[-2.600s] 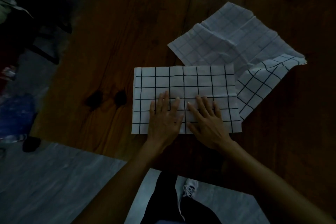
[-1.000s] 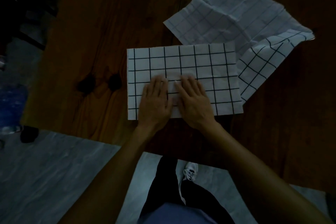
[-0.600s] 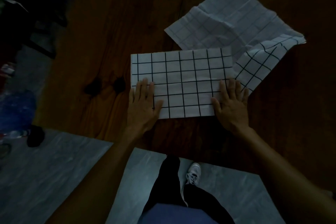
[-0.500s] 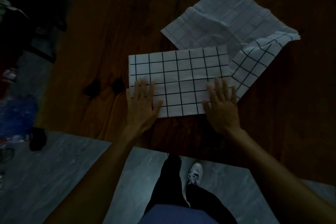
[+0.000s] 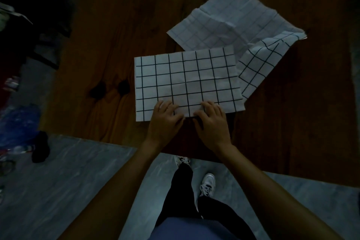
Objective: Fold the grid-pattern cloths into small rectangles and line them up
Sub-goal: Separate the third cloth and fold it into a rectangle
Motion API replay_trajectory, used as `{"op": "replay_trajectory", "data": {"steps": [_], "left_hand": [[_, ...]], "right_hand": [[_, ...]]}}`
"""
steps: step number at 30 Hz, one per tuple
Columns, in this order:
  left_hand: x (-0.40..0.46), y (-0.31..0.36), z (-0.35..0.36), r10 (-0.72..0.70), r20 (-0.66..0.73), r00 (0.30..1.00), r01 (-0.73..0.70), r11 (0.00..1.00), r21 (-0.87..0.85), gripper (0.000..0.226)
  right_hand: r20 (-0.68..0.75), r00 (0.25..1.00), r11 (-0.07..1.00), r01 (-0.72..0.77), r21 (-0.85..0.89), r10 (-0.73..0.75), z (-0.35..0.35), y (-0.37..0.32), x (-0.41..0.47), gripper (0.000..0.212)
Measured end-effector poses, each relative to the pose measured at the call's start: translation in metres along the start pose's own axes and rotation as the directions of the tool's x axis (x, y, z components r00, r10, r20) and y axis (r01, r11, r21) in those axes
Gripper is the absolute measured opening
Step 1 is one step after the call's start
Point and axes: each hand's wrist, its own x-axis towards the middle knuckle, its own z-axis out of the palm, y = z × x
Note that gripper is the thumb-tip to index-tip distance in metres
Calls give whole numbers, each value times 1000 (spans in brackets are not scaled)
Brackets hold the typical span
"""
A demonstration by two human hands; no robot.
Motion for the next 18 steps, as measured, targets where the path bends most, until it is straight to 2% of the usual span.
{"op": "replay_trajectory", "data": {"steps": [5,8,14,18], "left_hand": [[5,-3,2,66,-77,995,-67,998,-8,23],[8,-2,4,85,-71,994,-88,996,-31,24],[12,1,-1,32,-97,995,-44,992,-121,24],[13,1,-6,-10,-32,999,6,994,-105,26]], "right_hand": [[-27,1000,1000,10,-14,-11,3,-3,2,29],[-33,999,1000,26,-12,-27,4,-2,4,28],[-89,994,998,56,10,-55,-1,-5,11,27],[-137,990,999,31,40,-25,-9,-14,23,29]]}}
